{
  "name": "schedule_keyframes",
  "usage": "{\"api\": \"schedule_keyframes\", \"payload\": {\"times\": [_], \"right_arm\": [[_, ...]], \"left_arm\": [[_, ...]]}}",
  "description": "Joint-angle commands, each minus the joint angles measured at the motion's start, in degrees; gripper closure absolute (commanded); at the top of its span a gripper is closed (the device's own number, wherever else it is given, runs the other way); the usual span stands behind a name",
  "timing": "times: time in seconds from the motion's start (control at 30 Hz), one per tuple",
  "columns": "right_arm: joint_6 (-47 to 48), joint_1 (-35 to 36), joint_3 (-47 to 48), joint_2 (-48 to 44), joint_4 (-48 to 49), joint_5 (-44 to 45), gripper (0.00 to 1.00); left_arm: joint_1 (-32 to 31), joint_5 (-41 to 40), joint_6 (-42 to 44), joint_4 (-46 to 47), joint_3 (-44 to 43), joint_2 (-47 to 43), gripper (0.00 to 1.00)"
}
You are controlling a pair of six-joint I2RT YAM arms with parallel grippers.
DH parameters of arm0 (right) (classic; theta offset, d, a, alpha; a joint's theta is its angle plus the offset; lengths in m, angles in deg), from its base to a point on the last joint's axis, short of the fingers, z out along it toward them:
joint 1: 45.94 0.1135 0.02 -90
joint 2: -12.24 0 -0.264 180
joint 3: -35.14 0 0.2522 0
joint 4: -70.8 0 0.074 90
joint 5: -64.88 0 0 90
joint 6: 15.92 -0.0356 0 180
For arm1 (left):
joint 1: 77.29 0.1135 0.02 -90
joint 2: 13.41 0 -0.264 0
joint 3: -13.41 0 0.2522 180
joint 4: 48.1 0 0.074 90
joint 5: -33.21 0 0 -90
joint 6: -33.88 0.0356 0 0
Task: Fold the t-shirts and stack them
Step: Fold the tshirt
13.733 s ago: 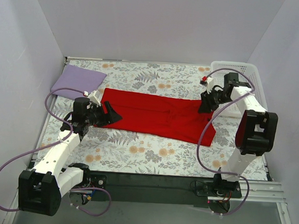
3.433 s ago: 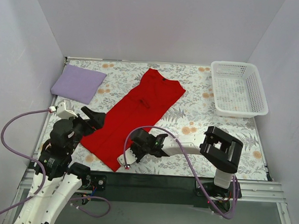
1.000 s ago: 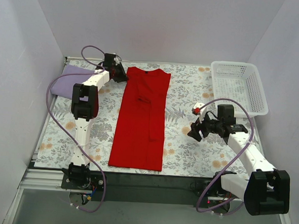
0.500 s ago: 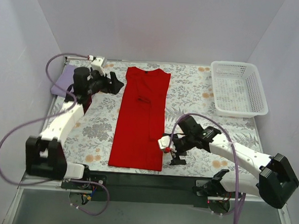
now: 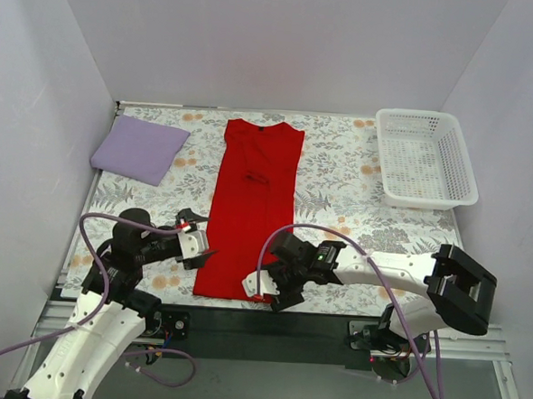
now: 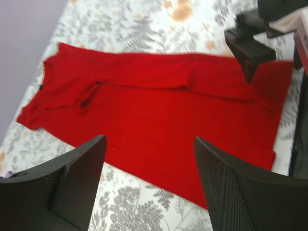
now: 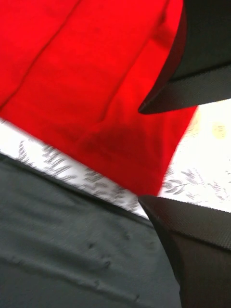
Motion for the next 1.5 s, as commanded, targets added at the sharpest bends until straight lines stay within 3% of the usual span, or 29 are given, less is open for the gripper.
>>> {"api": "schedule_keyframes", "payload": {"times": [0.0, 0.33, 0.53, 0.7, 0.93, 1.17, 1.47], "right_arm": [[-3.0, 2.71, 2.53, 2.12, 2.51, 1.53, 0.29], [-4.94, 3.77, -1.07, 5.29, 5.59, 3.9, 0.39], [-5.38, 3.77, -2.3, 6.61, 6.12, 5.14, 0.6], [-6.0, 2.98, -4.41, 4.33, 6.29, 4.79, 0.76], [-7.58, -5.63, -4.42, 1.16, 5.94, -4.52, 0.92], [-8.11, -8.18, -3.8, 0.72, 5.33, -8.22, 0.95], [-8.54, -9.15, -3.54, 0.11, 4.98, -9.98, 0.96]], "left_arm": [[-2.28, -3.47, 13.15, -16.3, -0.67, -0.2, 0.28], [-4.39, -3.22, 19.04, -21.42, 5.22, -2.4, 0.41], [-5.01, 0.21, 19.66, -20.81, 6.1, -1.26, 0.44], [-9.39, 0.65, 20.19, -20.19, 7.07, 2.69, 0.49], [-15.37, -1.9, 20.98, -16.94, 8.91, 9.99, 0.51], [-19.85, -4.18, 18.35, -10.1, 9.71, 17.28, 0.57], [-28.21, -10.42, 11.93, -3.15, 12.26, 24.4, 0.56]]}}
